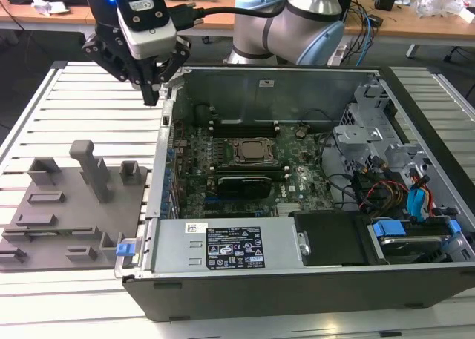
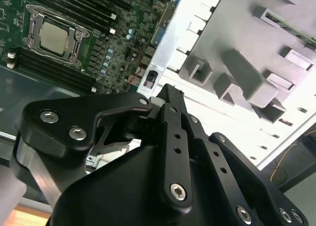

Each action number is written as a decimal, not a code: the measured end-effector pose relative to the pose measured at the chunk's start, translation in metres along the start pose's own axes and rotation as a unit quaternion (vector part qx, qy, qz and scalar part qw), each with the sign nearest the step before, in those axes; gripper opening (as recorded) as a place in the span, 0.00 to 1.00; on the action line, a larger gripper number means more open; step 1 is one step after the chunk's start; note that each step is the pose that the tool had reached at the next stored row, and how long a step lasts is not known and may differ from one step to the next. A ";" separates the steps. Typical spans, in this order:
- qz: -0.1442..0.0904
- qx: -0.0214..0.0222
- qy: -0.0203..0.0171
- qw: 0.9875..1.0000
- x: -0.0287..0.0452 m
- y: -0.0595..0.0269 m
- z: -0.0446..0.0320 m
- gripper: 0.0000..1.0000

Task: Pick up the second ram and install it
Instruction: 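Reach for the second ram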

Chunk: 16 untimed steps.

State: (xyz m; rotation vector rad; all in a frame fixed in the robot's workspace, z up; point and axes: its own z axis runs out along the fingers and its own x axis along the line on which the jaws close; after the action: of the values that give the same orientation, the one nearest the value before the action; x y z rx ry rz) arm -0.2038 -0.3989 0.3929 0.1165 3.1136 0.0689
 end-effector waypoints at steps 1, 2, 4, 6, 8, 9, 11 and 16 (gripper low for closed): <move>0.000 0.000 0.000 1.000 0.0014 -0.0001 0.0000 0.11; 0.000 0.000 0.000 1.000 0.0045 -0.0003 -0.0001 0.11; 0.000 0.000 0.000 1.000 0.0089 -0.0007 -0.0002 0.11; 0.000 0.000 0.000 1.000 0.0123 -0.0009 -0.0002 0.11; 0.000 0.000 0.000 1.000 0.0173 -0.0013 -0.0003 0.11; 0.000 0.000 0.000 1.000 0.0191 -0.0014 -0.0003 0.11; 0.000 0.000 0.000 1.000 0.0254 -0.0019 -0.0004 0.11; 0.000 0.000 0.000 1.000 0.0375 -0.0028 -0.0003 0.11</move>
State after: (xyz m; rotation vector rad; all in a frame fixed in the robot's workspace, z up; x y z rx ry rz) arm -0.2414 -0.3989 0.3922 0.1165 3.1137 0.0689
